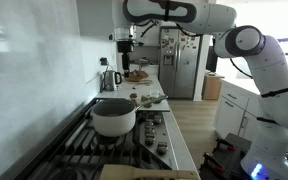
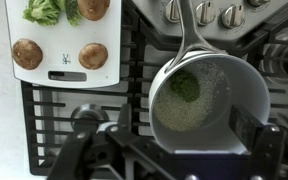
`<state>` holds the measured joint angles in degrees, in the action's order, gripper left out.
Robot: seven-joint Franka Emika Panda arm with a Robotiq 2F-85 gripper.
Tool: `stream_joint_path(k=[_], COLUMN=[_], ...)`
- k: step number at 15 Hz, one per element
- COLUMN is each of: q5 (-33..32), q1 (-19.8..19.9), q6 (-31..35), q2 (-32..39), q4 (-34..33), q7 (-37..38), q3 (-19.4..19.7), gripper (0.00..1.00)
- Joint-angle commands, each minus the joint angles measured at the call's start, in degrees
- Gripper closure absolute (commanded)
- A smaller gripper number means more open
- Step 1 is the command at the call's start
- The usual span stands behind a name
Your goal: Put a green object in the pot
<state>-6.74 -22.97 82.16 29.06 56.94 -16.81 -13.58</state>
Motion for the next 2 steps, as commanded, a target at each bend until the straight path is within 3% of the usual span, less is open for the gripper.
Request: stream_joint_path(k=[1, 2], q5=[0.0, 0.0], q1=[0.0, 0.0], q6=[0.0, 0.0], q2=[0.0, 0.0], q4=[0.0, 0.0], q7=[0.0, 0.0], q3=[0.0, 0.0], gripper=[0.0, 0.0])
